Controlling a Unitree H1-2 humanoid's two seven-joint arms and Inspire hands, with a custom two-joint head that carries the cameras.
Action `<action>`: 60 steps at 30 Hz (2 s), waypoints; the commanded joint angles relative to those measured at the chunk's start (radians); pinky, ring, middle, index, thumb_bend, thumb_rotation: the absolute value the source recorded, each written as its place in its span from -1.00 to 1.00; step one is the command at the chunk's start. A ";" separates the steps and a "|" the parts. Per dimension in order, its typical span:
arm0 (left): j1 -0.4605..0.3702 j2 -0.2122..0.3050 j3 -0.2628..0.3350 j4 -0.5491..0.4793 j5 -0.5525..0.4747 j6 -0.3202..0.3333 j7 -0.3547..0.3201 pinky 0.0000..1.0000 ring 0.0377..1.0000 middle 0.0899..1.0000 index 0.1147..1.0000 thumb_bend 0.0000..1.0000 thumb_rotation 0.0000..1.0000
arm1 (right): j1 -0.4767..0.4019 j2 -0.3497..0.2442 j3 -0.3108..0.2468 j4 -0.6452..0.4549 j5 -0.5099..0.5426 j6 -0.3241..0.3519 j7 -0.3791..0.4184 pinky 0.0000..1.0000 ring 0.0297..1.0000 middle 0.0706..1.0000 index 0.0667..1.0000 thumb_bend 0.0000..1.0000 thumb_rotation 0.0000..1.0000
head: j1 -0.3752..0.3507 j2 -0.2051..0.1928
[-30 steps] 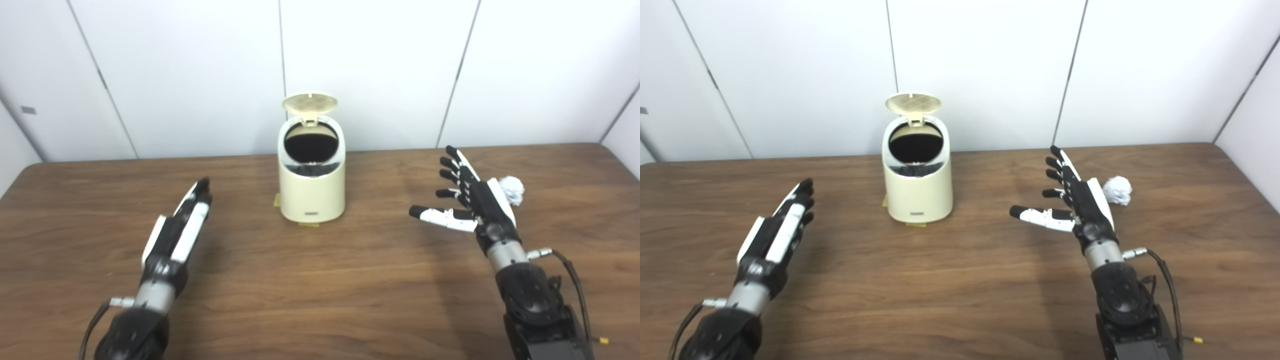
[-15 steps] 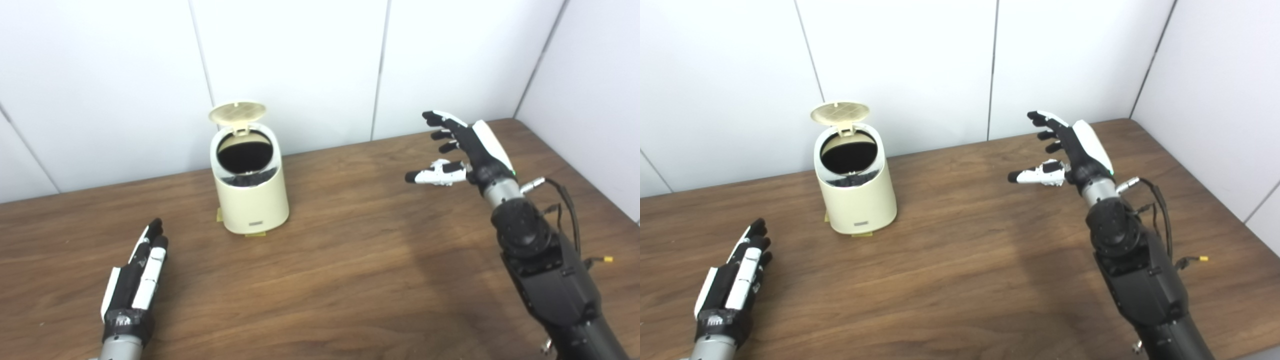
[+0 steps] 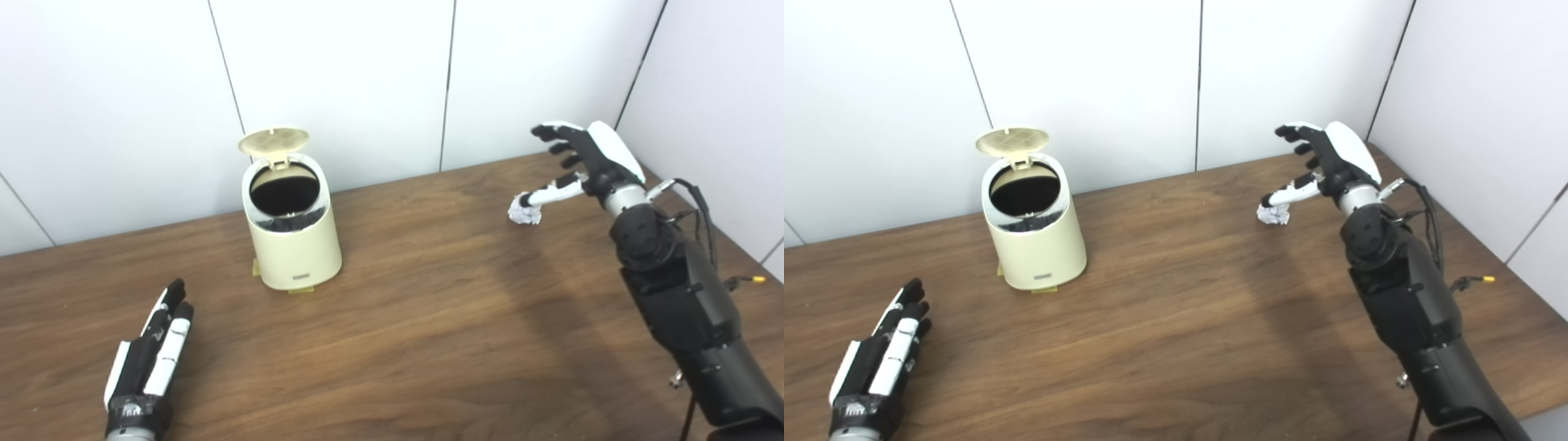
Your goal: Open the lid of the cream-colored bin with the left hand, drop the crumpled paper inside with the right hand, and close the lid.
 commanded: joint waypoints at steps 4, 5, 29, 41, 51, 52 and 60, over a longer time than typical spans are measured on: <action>-0.013 0.017 -0.010 -0.054 -0.013 0.011 0.000 1.00 1.00 1.00 1.00 0.16 0.44 | -0.096 -0.065 0.038 0.099 -0.010 -0.075 -0.017 0.44 0.58 0.59 0.54 0.79 -0.93 | 0.008 0.005; -0.010 0.017 -0.011 -0.065 -0.016 0.021 0.001 1.00 1.00 1.00 1.00 0.16 0.45 | -0.107 -0.067 0.045 0.127 -0.011 -0.085 -0.023 0.45 0.61 0.60 0.53 0.81 -0.94 | 0.013 0.006; 0.011 0.033 -0.013 -0.171 -0.031 0.102 0.002 1.00 1.00 1.00 1.00 0.07 0.54 | -0.169 -0.033 0.131 0.377 0.018 -0.125 -0.051 0.34 0.54 0.61 0.48 0.80 -0.83 | 0.037 0.023; 0.012 0.055 -0.020 -0.158 -0.036 0.101 -0.009 1.00 1.00 1.00 1.00 0.10 0.53 | -0.136 -0.044 0.135 0.358 0.051 -0.121 -0.011 0.33 0.48 0.51 0.50 0.72 -0.81 | 0.038 0.034; 0.010 0.058 -0.022 -0.152 -0.030 0.100 -0.006 1.00 1.00 1.00 1.00 0.12 0.53 | -0.122 -0.053 0.151 0.357 0.046 -0.124 -0.006 0.29 0.44 0.50 0.50 0.67 -0.76 | 0.038 0.035; 0.010 0.058 -0.022 -0.152 -0.030 0.100 -0.006 1.00 1.00 1.00 1.00 0.12 0.53 | -0.122 -0.054 0.151 0.357 0.046 -0.124 -0.006 0.29 0.43 0.50 0.50 0.67 -0.76 | 0.038 0.035; 0.013 0.056 -0.023 -0.155 -0.033 0.098 -0.007 1.00 1.00 1.00 1.00 0.10 0.52 | -0.106 -0.068 0.165 0.342 0.037 -0.141 0.004 0.30 0.42 0.47 0.40 0.66 -0.74 | 0.039 0.044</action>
